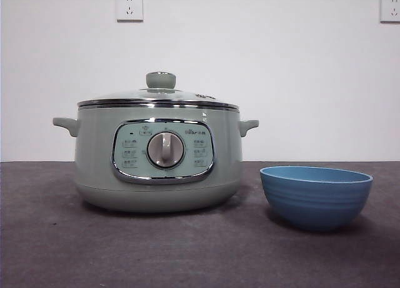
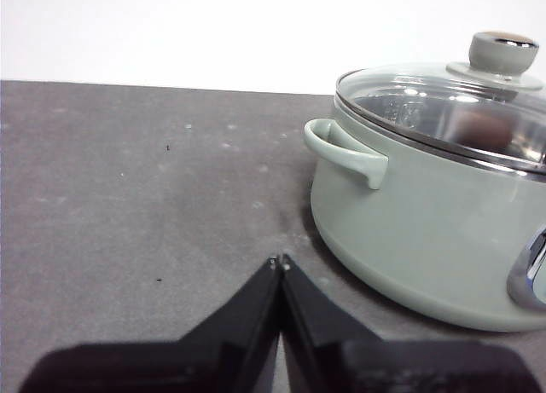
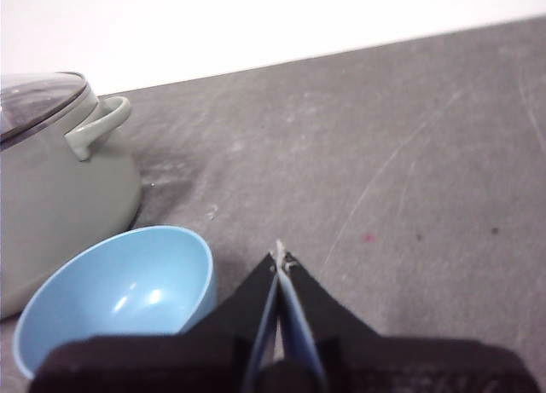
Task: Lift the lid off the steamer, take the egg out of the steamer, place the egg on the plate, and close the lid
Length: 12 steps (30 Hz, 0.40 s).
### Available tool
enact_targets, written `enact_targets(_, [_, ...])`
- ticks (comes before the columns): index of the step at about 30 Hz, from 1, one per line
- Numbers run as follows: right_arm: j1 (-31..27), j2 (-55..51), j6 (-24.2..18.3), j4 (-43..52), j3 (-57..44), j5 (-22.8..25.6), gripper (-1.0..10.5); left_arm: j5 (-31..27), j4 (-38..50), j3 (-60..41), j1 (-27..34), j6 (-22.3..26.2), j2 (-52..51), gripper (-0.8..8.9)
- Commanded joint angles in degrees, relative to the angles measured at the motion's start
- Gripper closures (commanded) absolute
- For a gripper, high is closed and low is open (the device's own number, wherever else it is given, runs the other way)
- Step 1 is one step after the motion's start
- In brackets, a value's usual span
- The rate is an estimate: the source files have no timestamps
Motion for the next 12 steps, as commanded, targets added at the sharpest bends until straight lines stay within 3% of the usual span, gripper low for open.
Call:
enact_targets(1, [0.0, 0.04, 4.0, 0.68, 2.62, -0.07, 9.6, 0.02, 0.59, 3.23, 0.13, -4.44, -0.09, 8.21])
enact_targets(6, [0.02, 2.6, 4.87, 0.46, 8.24, -0.17, 9.6, 0.0, -1.09, 10.14, 0.13, -6.71, 0.02, 8.21])
enact_targets(12, [0.04, 9.73, 4.79, -0.98, 17.33, -4.02, 9.6, 0.09, -8.63, 18.58, 0.15, -6.67, 1.97, 8.21])
